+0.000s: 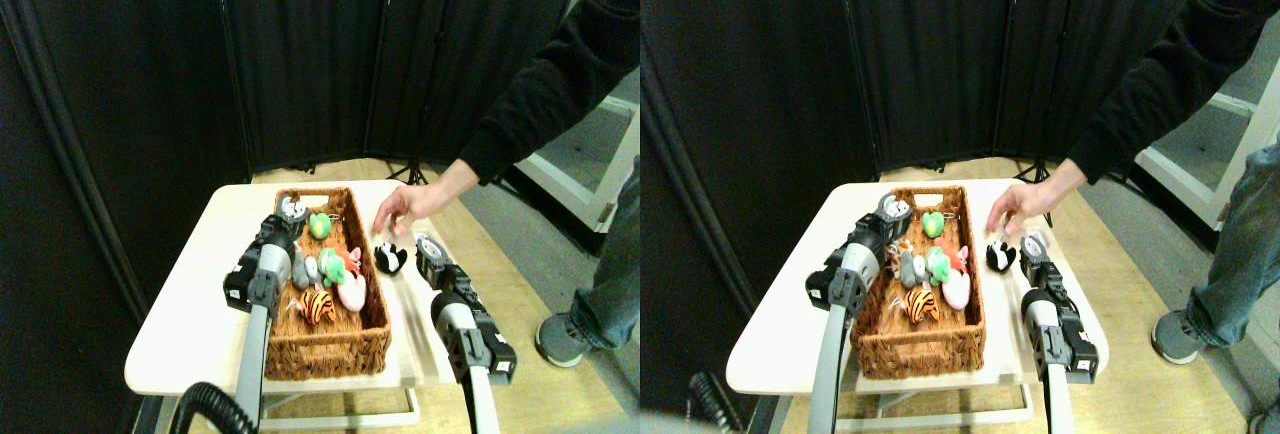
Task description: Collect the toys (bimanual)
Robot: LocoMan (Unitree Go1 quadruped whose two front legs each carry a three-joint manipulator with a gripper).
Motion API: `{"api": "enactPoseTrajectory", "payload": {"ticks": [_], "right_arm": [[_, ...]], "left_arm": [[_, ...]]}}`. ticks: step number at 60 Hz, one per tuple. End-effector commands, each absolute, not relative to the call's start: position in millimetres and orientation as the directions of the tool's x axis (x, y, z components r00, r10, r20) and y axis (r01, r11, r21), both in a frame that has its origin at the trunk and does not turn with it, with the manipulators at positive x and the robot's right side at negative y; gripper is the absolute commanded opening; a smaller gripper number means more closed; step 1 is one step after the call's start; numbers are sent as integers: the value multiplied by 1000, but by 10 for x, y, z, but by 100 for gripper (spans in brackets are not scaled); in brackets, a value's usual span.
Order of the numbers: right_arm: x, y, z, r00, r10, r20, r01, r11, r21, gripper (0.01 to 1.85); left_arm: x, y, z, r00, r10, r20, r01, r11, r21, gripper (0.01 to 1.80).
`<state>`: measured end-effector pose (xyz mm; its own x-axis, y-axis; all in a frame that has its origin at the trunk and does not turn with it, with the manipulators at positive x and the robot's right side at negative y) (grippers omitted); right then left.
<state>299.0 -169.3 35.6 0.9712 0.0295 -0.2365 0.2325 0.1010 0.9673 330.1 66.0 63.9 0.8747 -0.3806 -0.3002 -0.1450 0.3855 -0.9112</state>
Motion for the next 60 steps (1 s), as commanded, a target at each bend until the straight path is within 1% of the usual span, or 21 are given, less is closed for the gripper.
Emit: {"api": "enactPoseTrajectory", "payload": {"ticks": [1, 8, 14, 22, 29, 30, 34, 36, 39, 41, 43, 44, 45, 49, 51, 54, 56, 57, 58, 59, 60], "right_arm": [[3013, -1647, 436, 978, 45, -204, 200, 89, 976, 1], [3032, -1626, 426, 978, 49, -202, 196, 100, 975, 1], [3044, -1614, 425, 977, 51, -207, 198, 138, 970, 1], [3069, -1609, 410, 977, 59, -206, 198, 118, 973, 1], [3109, -1629, 398, 971, 76, -225, 215, 119, 969, 1], [3127, -1633, 394, 969, 90, -229, 215, 136, 967, 1], [3172, -1636, 387, 960, 122, -254, 231, 175, 957, 1], [3210, -1630, 378, 957, 143, -252, 205, 279, 938, 1], [3216, -1628, 375, 957, 146, -251, 202, 289, 936, 1], [3247, -1615, 347, 954, 142, -265, 216, 291, 932, 1], [3255, -1614, 341, 952, 148, -268, 217, 293, 931, 1], [3285, -1599, 326, 942, 156, -298, 247, 280, 928, 1], [3299, -1591, 316, 935, 153, -320, 274, 260, 926, 3], [3321, -1575, 296, 929, 170, -329, 277, 273, 921, 10], [3335, -1561, 276, 924, 172, -341, 281, 298, 912, 16], [3342, -1549, 260, 919, 182, -350, 281, 319, 905, 19], [3358, -1529, 232, 906, 204, -371, 273, 390, 879, 27], [3358, -1529, 232, 906, 204, -371, 273, 390, 879, 27], [3374, -1519, 209, 894, 226, -387, 281, 390, 877, 38], [3374, -1519, 209, 894, 226, -387, 281, 390, 877, 38], [3386, -1515, 195, 887, 246, -392, 255, 447, 857, 47]], "left_arm": [[3309, 677, 709, 877, -384, -289, -141, 370, -918, 59], [3286, 753, 706, 871, -383, -307, -149, 390, -909, 77], [3278, 800, 708, 874, -372, -312, -160, 386, -909, 79], [3282, 926, 716, 882, -353, -311, -165, 387, -907, 70], [3291, 1159, 693, 901, -318, -296, -149, 414, -898, 58], [3285, 1219, 671, 908, -305, -287, -140, 426, -894, 53], [3273, 1328, 624, 913, -285, -290, -152, 423, -893, 46], [3251, 1415, 579, 919, -271, -287, -143, 448, -882, 41], [3245, 1437, 568, 920, -266, -288, -145, 454, -879, 40], [3207, 1566, 502, 926, -233, -298, -165, 462, -871, 36], [3200, 1585, 494, 926, -226, -301, -170, 463, -870, 35], [3173, 1660, 453, 930, -206, -305, -181, 466, -866, 33], [3159, 1696, 432, 931, -196, -308, -189, 463, -866, 32], [3127, 1767, 385, 933, -165, -319, -210, 470, -858, 31], [3085, 1817, 342, 936, -146, -321, -216, 481, -850, 31], [3051, 1844, 314, 937, -128, -326, -226, 490, -842, 31], [3001, 1874, 271, 937, -115, -331, -237, 488, -840, 31], [3001, 1874, 271, 937, -115, -331, -237, 488, -840, 31], [2979, 1886, 245, 937, -113, -330, -242, 470, -849, 31], [2979, 1886, 245, 937, -113, -330, -242, 470, -849, 31], [2969, 1897, 230, 938, -110, -330, -244, 467, -850, 31]]}}
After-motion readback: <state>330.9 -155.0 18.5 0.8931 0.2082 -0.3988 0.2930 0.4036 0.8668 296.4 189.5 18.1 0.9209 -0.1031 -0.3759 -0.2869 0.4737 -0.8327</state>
